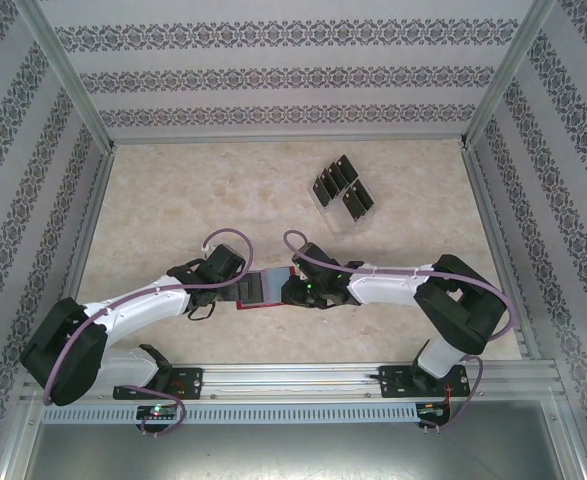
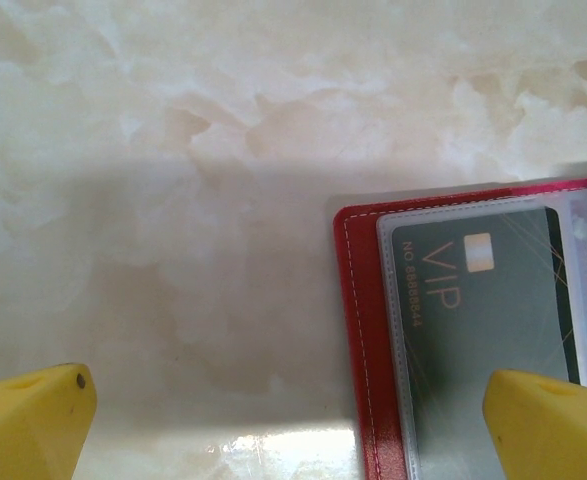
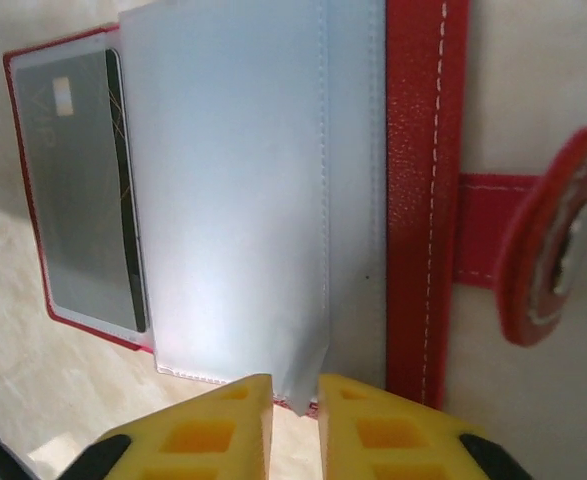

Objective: Put the credit cards into the card holder

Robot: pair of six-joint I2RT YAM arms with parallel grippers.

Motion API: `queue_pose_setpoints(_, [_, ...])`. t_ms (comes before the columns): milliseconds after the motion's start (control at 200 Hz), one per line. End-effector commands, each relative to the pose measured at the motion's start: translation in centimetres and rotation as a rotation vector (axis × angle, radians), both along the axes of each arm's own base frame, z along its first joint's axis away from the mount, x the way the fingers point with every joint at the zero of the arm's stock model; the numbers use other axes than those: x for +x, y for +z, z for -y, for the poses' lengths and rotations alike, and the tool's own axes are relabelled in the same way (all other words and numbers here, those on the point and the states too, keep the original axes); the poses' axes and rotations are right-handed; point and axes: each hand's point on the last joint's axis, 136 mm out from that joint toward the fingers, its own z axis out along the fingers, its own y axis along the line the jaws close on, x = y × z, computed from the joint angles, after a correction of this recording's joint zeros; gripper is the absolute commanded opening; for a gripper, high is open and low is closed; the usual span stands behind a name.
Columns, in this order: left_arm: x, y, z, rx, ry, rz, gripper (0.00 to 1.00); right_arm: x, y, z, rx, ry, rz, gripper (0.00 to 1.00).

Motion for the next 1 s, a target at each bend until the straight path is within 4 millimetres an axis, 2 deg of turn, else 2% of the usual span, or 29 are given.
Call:
queue_pose_setpoints(0, [0.3, 0.4, -0.1, -0.002, -0.01, 0.023, 1.0, 0.3, 0.2, -0.6, 0.001, -0.003, 0.012, 0.11])
queue_pose_setpoints(120, [0.4, 0.6, -0.1, -0.006, -0.01, 0.027, 1.0, 0.3, 0.8, -0.6, 0.005, 0.002, 0.018, 0.0])
queue_pose_setpoints(325, [0.7, 1.2, -0.8, -0.033, 0.017, 0.033, 1.0, 0.4, 2.5, -0.8, 0.026, 0.018, 0.042, 0.0])
queue_pose_setpoints(570, [1.3, 2.4, -1.4, -0.071, 0.04, 0.053, 1.0, 1.1, 5.3, -2.7, 0.064, 0.065, 0.082, 0.0])
queue_pose_setpoints(744, [1.7, 3.1, -1.4, -0.088, 0.043, 0.066, 1.0, 1.4, 5.6, -4.8, 0.071, 0.102, 0.08, 0.0])
queue_pose_setpoints(994, [2.2, 3.9, -1.5, -0.106, 0.065, 0.093, 1.0, 0.7, 4.4, -8.1, 0.069, 0.161, 0.051, 0.0])
